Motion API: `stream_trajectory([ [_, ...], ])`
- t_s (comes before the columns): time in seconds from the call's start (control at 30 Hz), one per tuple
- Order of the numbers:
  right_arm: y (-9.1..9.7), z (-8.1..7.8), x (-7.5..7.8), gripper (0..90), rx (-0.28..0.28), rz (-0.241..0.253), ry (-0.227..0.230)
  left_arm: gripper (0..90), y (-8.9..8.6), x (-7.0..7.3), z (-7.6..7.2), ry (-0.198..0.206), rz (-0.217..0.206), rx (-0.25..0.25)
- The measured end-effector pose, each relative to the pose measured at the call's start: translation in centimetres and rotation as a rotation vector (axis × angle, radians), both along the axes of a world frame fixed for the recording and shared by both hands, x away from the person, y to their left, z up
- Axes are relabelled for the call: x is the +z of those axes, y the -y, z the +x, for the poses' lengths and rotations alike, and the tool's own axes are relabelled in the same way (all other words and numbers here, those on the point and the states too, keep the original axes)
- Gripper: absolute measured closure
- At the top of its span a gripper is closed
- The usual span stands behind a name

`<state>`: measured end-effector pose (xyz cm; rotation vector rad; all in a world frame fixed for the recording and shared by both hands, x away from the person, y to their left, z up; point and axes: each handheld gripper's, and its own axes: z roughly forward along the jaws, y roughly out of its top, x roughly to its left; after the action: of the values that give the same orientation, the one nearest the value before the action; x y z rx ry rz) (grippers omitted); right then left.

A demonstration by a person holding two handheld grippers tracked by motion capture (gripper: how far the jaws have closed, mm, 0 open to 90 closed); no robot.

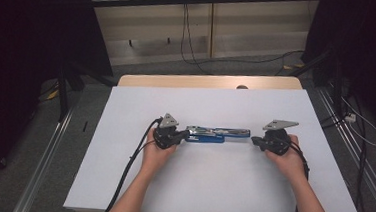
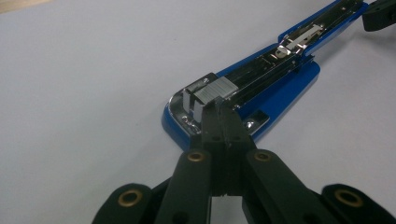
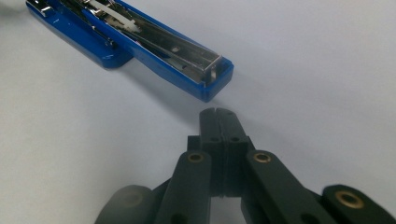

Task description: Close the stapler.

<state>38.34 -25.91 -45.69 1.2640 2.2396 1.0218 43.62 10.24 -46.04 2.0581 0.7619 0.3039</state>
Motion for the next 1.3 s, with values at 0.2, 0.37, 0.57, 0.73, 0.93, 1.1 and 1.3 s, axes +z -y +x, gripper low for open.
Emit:
stream_trajectory([
  [0.2,-0.4,0.4,-0.3,90.0,0.008,-0.009,-0.007,90.0,0.0,0.0,0.0,0.001,0.000,-0.001],
  [0.37,-0.7,0.6,-0.4,90.0,0.015,-0.010,-0.004,90.0,0.0,0.0,0.0,0.001,-0.001,-0.003],
  [0.57,-0.8,0.7,-0.4,90.0,0.017,-0.007,0.002,90.0,0.1,-0.1,0.0,0.000,-0.006,-0.006],
  [0.73,-0.8,0.7,-0.2,90.0,0.017,0.003,0.015,90.0,0.1,-0.1,0.1,0.001,-0.007,-0.009],
  [0.93,-0.8,0.7,0.0,90.0,0.019,0.011,0.025,90.0,0.1,-0.1,0.0,0.003,-0.005,-0.008],
  [1.1,-0.9,0.7,0.2,90.0,0.021,0.021,0.038,90.0,0.1,-0.1,0.0,0.004,-0.009,-0.007],
  [1.3,-1.3,0.7,0.5,90.0,0.030,0.036,0.051,90.0,0.0,-0.1,0.0,0.002,-0.010,-0.007],
])
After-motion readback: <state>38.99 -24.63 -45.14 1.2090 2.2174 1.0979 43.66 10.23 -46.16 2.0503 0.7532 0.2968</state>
